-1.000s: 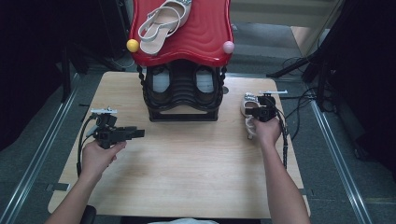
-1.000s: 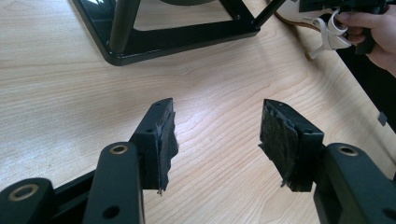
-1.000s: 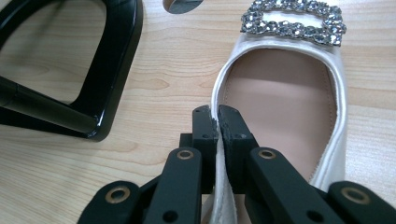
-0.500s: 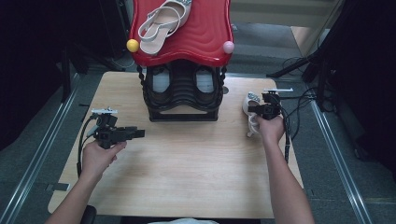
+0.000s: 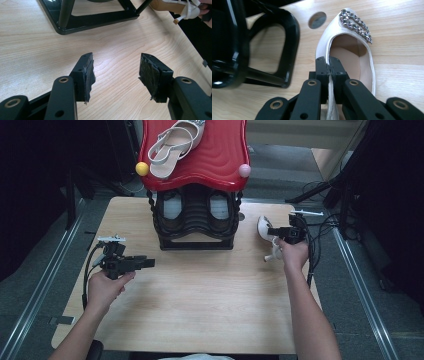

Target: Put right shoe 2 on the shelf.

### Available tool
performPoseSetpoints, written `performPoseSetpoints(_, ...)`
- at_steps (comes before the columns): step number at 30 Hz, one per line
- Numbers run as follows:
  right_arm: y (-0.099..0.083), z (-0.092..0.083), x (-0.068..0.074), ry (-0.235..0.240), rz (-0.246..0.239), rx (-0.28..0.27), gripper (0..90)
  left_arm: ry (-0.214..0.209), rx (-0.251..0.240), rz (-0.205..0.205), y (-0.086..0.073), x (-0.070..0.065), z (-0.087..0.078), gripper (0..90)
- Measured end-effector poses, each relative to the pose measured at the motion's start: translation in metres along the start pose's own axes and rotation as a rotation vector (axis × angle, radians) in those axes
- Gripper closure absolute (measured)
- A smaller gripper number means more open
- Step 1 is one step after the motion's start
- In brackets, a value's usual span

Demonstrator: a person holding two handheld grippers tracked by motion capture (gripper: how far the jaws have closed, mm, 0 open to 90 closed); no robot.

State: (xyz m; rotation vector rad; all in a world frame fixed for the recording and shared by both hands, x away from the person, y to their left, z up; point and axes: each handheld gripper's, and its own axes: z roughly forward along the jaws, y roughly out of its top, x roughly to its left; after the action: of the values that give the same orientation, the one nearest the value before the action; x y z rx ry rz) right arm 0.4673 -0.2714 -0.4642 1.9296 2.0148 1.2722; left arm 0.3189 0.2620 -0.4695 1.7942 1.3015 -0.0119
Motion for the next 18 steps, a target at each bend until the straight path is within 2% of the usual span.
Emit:
performPoseSetpoints(10, 0.011, -0.011, 0.010, 0.040, -0.005, -0.002, 88.8, 0.000, -0.004, 0.000, 0.000, 0.000, 0.000, 45.3)
performPoseSetpoints(18, 0.026, -0.023, 0.025, 0.082, 0.001, -0.023, 88.8, -0.002, -0.007, 0.003, 0.000, 0.000, -0.001, 45.3)
